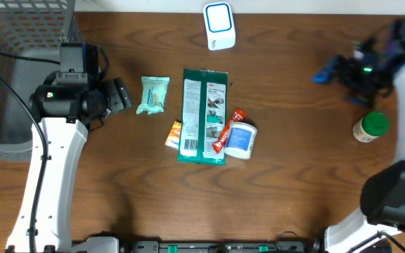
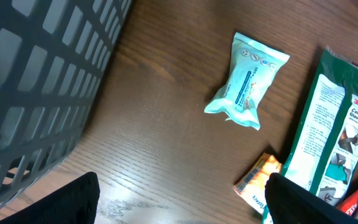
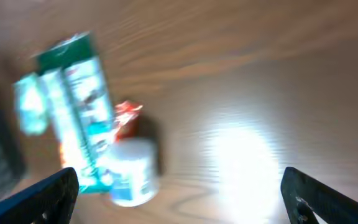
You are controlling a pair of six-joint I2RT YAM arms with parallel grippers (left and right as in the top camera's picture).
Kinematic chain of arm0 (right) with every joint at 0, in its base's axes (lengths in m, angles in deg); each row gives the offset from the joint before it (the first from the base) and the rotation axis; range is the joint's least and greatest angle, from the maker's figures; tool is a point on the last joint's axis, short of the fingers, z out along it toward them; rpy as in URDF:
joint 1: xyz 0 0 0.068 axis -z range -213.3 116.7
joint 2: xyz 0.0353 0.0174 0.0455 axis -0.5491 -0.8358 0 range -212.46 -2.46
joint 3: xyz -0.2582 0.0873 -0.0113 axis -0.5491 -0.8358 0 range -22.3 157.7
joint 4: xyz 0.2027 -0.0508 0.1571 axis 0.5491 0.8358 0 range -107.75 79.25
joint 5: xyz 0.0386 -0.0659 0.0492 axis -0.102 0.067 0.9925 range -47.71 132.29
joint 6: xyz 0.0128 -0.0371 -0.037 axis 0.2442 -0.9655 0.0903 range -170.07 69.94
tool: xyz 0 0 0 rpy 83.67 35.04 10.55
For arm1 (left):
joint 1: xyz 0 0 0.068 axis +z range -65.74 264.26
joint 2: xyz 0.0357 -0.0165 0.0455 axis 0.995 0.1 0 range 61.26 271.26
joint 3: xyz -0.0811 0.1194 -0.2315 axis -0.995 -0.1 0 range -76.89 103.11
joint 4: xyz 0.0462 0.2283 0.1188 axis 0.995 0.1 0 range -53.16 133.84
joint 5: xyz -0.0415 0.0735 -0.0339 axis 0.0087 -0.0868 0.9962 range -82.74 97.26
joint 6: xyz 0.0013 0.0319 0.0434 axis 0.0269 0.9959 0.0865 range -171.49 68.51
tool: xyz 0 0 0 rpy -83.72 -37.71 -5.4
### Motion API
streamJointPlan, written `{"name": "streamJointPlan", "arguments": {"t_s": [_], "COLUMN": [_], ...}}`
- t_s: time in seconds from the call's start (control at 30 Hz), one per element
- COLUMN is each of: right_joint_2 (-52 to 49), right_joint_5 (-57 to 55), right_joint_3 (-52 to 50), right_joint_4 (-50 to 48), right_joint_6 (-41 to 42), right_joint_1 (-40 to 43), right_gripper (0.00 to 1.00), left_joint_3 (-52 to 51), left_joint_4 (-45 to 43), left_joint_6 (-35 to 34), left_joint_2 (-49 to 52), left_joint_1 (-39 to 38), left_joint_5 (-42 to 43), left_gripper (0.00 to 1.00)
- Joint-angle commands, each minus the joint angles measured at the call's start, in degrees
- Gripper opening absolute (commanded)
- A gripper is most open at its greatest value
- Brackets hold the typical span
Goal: Scan the item barcode
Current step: 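Reach the right gripper to the white tub and grasp its lid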
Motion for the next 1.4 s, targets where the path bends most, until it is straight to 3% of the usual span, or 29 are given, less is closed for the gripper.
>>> {"name": "streamJointPlan", "arguments": {"t_s": [0.0, 0.23, 0.53, 0.93, 1.03, 1.2, 1.37], "right_joint_2": [0.17, 0.13, 0.11, 0.00, 0.42, 4.61, 10.43], "right_joint_5": [6.01, -5.75, -17.00, -17.92, -17.07, -16.92, -18.84], "right_joint_3": [-4.92, -17.88, -30.03, -39.60, -39.54, -38.82, -38.82], "right_joint_4": [-2.99, -18.40, -31.52, -43.23, -44.09, -43.47, -40.96], "right_joint_6": [5.05, 16.06, 25.29, 29.83, 29.83, 26.12, 22.67], "right_joint_1": [-9.92, -26.12, -36.39, -38.64, -38.16, -36.81, -36.22], "right_gripper": [0.99, 0.99, 0.99, 0.99, 0.87, 0.59, 0.57], "left_joint_3": [0.13, 0.13, 0.13, 0.13, 0.13, 0.13, 0.13], "left_joint_4": [0.09, 0.09, 0.09, 0.09, 0.09, 0.09, 0.09], "left_joint_6": [0.50, 0.50, 0.48, 0.48, 0.50, 0.50, 0.50], "left_joint_2": [0.33, 0.33, 0.33, 0.33, 0.33, 0.33, 0.33], "left_joint_1": [0.24, 0.24, 0.24, 0.24, 0.24, 0.24, 0.24], "left_joint_5": [0.35, 0.35, 0.35, 0.37, 0.37, 0.35, 0.35], "left_gripper": [0.86, 0.85, 0.85, 0.85, 0.85, 0.85, 0.85]}}
